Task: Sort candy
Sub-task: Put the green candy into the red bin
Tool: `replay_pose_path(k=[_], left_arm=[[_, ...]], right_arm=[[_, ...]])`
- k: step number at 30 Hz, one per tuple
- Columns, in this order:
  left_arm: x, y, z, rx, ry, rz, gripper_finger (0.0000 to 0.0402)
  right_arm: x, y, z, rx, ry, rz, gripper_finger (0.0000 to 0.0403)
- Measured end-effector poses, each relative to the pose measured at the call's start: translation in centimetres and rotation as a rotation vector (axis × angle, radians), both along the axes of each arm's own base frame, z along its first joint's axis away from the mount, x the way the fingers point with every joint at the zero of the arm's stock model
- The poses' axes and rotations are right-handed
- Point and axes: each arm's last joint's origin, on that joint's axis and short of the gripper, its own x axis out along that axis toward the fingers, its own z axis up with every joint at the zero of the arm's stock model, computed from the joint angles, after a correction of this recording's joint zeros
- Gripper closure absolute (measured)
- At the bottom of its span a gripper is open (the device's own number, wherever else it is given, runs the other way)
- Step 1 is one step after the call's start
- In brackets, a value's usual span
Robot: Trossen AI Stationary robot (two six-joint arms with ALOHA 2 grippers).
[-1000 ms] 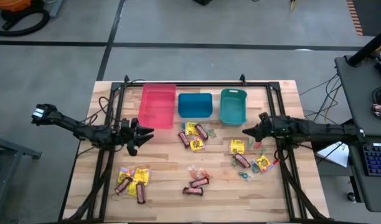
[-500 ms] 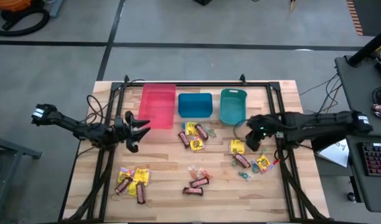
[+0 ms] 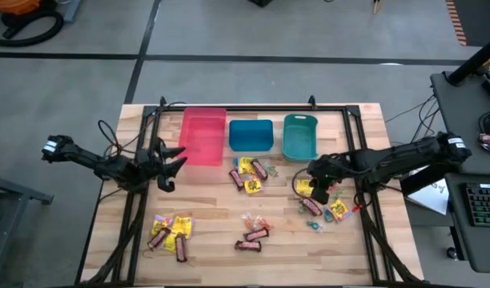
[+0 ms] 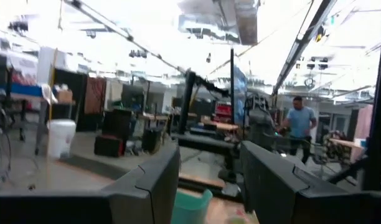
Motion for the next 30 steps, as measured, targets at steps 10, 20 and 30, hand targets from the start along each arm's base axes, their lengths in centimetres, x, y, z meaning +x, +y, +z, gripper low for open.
replay_pose_path(k=[10, 20, 30], left_arm=[[-0.7, 0.2, 0.6, 0.084, -0.03, 0.047, 0.0247], [-0.7, 0.3, 0.6, 0.116, -0.017, 0.063, 0.0247], [-0.9, 0.3, 0.8, 0.141, -0.028, 0.08, 0.0247]], right_arm=[[1.6, 1.2, -0.5, -0.12, 0.039, 0.117, 0.0374], [0.9, 0.8, -1.5, 0.016, 0.192, -0.257, 0.0288], [-0.6, -0.1, -1.9, 0.161, 0.346, -0.826, 0.0209]])
